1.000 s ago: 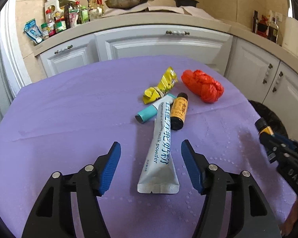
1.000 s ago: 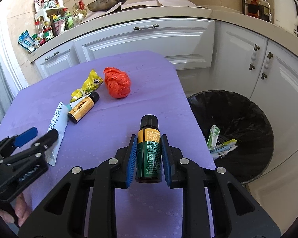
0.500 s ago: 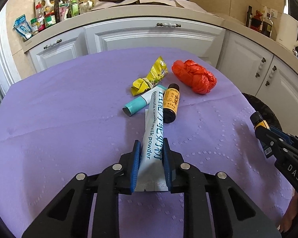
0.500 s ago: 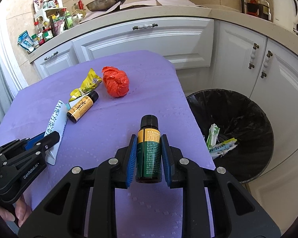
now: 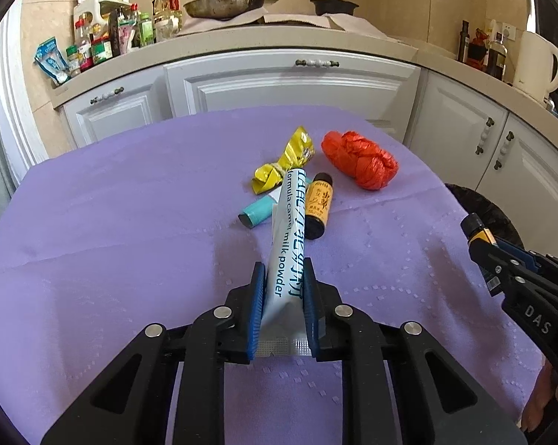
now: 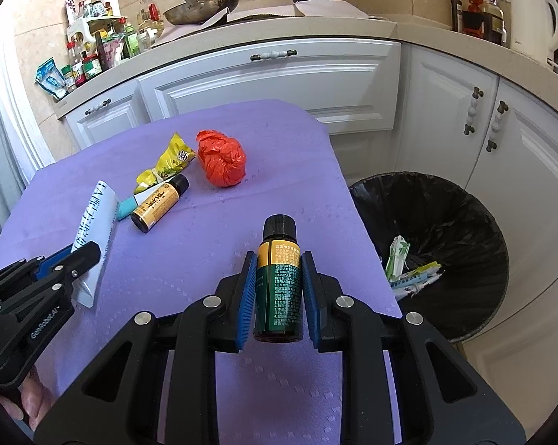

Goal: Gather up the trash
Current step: 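Carry the green bottle and milk powder tube over the bin and release both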

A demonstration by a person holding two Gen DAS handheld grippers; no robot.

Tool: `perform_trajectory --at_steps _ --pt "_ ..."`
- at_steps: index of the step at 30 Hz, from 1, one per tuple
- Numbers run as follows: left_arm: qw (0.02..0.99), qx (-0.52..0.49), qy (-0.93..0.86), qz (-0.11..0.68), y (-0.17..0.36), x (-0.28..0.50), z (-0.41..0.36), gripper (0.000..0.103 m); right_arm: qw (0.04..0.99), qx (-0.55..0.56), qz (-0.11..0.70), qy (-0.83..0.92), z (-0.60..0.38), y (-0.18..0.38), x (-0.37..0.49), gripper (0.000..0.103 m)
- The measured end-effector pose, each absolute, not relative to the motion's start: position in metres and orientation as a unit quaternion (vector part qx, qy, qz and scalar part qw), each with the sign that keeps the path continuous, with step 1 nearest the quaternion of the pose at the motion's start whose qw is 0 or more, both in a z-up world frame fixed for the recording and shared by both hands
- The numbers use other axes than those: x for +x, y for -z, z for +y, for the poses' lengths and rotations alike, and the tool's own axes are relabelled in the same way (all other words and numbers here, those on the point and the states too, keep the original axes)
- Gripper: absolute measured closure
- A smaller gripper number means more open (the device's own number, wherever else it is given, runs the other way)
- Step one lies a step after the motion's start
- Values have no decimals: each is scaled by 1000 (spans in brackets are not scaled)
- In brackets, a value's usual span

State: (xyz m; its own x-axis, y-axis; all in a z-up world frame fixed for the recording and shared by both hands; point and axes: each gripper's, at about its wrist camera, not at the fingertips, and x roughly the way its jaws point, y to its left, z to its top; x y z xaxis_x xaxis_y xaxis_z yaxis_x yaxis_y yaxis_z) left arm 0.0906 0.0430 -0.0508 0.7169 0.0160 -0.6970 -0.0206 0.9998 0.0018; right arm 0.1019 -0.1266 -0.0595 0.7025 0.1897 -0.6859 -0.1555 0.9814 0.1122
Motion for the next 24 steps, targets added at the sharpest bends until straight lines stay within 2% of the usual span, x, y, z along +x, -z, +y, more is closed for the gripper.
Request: perform_trajectory --at_steps 24 --pt "939 14 78 336 21 101 -26 83 940 41 338 -5 -202 36 99 80"
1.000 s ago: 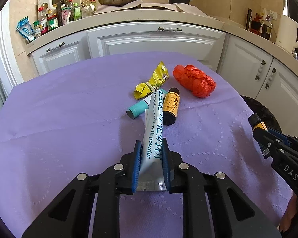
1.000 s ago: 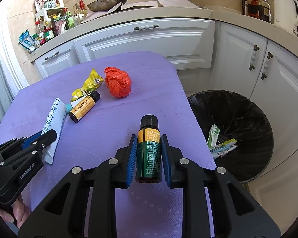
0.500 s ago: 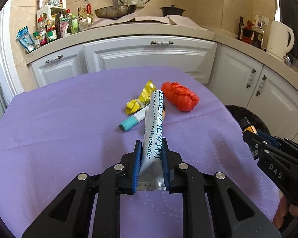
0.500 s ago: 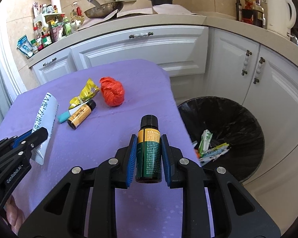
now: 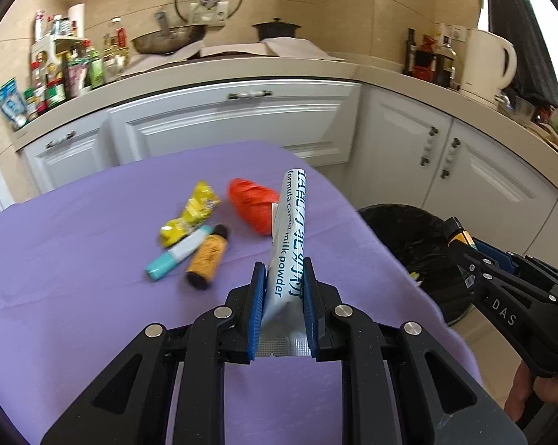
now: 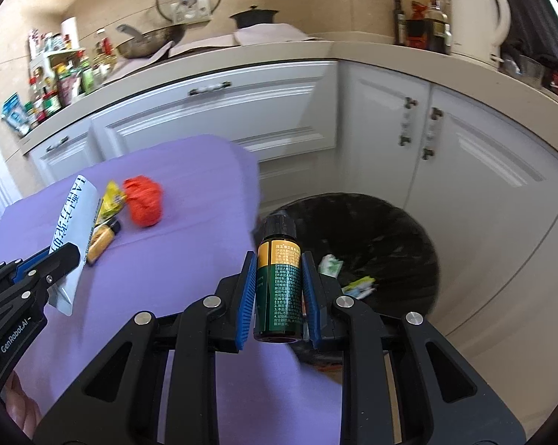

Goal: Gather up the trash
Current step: 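Carry the green bottle and milk powder tube over the bin and release both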

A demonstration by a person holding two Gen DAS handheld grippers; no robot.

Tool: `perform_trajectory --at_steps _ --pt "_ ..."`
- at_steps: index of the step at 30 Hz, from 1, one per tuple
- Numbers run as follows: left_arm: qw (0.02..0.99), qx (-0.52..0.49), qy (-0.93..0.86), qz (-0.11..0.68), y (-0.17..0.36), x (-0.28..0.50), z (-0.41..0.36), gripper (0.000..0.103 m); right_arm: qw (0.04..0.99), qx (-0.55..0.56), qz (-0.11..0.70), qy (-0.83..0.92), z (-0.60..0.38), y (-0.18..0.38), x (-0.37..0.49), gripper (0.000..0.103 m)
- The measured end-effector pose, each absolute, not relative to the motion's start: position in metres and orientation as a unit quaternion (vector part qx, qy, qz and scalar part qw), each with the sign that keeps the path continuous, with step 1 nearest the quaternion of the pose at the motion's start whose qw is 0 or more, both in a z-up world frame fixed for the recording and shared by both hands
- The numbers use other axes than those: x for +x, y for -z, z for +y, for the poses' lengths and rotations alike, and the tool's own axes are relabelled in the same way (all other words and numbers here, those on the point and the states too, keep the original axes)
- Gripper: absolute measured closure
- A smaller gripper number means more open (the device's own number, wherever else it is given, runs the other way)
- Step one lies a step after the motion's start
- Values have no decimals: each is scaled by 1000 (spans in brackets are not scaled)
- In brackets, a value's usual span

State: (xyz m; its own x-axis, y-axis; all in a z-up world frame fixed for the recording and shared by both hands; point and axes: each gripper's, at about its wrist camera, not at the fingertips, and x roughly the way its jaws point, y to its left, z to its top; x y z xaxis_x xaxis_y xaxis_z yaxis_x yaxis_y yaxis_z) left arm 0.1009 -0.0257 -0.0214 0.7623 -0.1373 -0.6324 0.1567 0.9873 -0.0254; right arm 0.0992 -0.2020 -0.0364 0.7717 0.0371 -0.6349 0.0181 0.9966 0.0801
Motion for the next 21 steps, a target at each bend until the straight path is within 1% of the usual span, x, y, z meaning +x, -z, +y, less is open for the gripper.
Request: perform_trajectory --at_steps 10,21 --pt "936 37 121 330 25 115 -82 83 940 58 335 32 -246 43 106 80" --pt "928 57 134 344 36 140 -128 83 937 72 337 53 -283 56 121 80"
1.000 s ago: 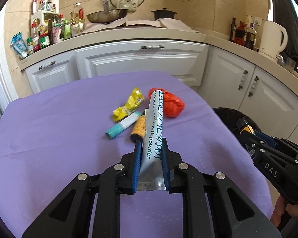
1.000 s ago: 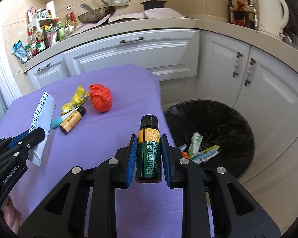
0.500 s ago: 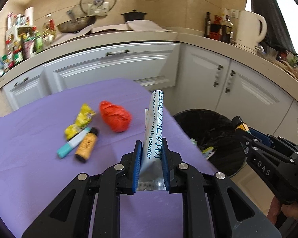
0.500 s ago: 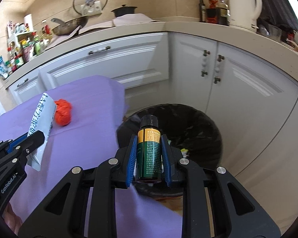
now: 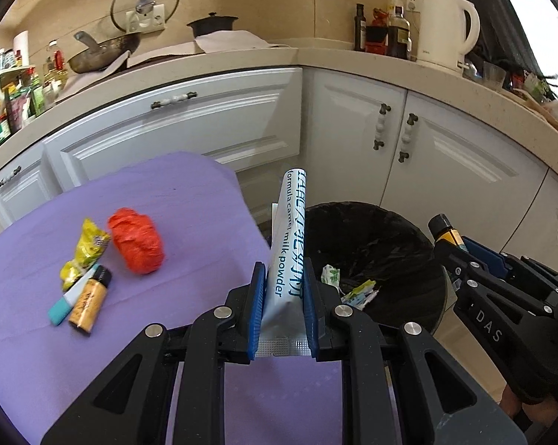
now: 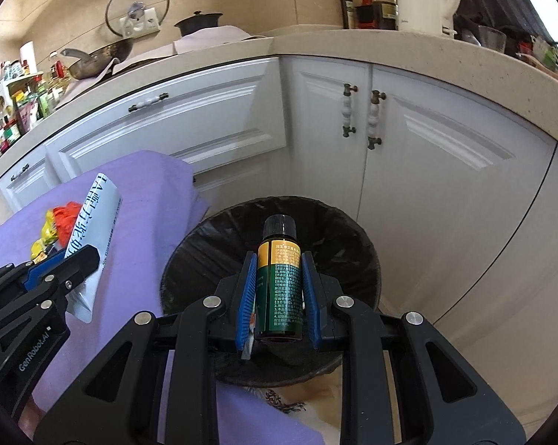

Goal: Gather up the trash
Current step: 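Carry the green bottle and milk powder tube over the bin and release both, then move both open grippers back toward the remaining trash on the table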

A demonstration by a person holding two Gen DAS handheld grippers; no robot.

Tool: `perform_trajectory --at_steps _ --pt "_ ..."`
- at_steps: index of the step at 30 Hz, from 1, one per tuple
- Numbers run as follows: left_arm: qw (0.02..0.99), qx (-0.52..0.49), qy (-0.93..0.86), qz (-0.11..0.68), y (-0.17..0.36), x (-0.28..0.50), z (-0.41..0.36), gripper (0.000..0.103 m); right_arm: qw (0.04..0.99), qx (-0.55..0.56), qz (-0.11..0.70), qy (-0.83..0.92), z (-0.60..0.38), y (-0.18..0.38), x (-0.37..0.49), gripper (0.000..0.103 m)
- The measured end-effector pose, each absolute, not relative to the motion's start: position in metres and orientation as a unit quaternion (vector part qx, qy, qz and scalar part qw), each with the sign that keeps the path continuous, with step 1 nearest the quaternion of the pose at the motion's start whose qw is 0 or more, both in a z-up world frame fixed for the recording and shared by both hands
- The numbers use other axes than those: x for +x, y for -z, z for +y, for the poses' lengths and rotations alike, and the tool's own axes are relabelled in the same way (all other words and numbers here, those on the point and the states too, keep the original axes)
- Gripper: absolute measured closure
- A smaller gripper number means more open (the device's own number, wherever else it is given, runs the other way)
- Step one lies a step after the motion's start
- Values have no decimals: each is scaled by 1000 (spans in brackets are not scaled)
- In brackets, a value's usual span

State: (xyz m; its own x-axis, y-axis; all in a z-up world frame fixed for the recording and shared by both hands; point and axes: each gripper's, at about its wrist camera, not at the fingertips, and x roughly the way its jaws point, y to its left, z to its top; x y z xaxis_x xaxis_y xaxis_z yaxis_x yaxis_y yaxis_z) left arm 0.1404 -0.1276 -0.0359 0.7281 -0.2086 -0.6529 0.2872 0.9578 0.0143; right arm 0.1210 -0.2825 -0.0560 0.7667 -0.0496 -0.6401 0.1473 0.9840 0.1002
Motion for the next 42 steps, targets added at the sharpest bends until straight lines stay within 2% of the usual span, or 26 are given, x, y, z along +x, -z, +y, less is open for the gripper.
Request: perform_trajectory --at_steps 24,30,42 --pt "905 77 141 394 67 185 -175 81 930 86 352 66 -321 89 162 79" --pt "903 65 138 403 69 190 -171 64 928 90 354 69 -323 91 164 73" --pt "914 50 124 383 54 176 -149 51 930 95 350 61 -310 81 155 71"
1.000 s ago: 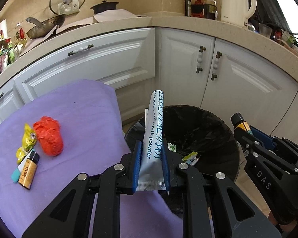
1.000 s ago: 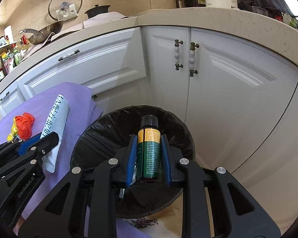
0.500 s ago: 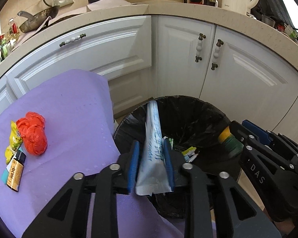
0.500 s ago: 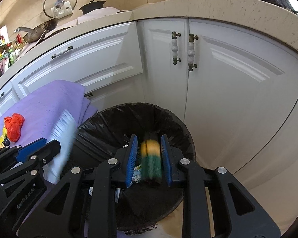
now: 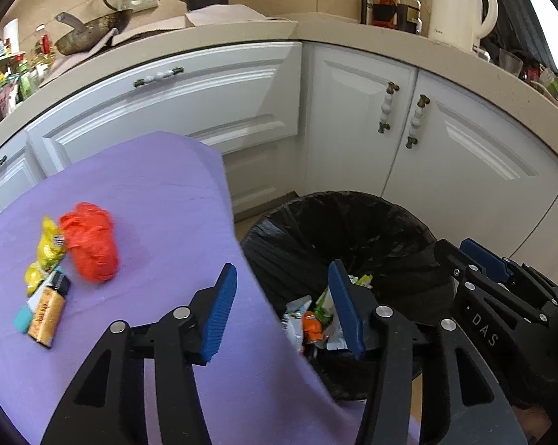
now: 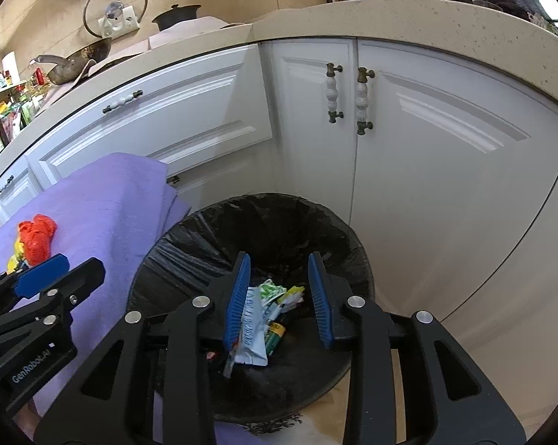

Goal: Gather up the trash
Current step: 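Move both open grippers back toward the remaining trash on the table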

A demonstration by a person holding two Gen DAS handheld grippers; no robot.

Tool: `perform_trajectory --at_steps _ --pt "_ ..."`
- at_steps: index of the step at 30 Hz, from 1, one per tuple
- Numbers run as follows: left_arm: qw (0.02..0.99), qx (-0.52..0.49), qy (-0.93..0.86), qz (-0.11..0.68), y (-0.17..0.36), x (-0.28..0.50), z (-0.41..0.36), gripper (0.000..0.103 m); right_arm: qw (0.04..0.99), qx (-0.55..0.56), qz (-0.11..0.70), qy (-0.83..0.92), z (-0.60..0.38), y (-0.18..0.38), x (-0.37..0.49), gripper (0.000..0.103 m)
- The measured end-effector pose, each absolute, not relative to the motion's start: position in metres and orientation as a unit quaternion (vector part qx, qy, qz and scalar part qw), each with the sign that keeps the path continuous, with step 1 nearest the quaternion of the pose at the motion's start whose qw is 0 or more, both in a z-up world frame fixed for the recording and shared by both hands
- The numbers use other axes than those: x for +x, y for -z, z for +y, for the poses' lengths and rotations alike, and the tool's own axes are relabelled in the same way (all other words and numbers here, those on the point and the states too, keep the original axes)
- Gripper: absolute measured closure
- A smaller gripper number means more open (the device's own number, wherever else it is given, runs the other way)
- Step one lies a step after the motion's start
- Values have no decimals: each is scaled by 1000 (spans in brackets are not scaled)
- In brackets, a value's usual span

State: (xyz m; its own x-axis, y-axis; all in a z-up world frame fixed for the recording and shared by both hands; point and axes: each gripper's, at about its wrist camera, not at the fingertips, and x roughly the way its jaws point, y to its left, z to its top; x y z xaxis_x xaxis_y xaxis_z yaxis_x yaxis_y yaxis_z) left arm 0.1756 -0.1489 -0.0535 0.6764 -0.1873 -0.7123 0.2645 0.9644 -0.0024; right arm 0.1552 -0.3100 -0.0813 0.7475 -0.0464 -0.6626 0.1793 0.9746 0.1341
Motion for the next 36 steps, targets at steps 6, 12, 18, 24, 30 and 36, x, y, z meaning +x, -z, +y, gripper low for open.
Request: perform_trajectory --at_steps 6,12,18,24,30,36 --pt "922 47 96 371 43 165 -115 47 932 91 348 38 -286 72 153 71" --pt "931 40 54 359 33 154 -68 44 934 79 347 2 -246 62 155 71" --pt "935 29 4 353 29 144 -14 42 935 60 347 -42 -197 54 156 71" --pt "935 14 -51 350 29 133 42 42 934 41 346 -75 -151 46 159 71" --pt "934 -11 -98 344 26 124 94 40 933 21 344 -104 -108 39 161 71" --pt "930 -25 -131 342 27 116 137 40 929 3 348 -127 -68 39 163 71"
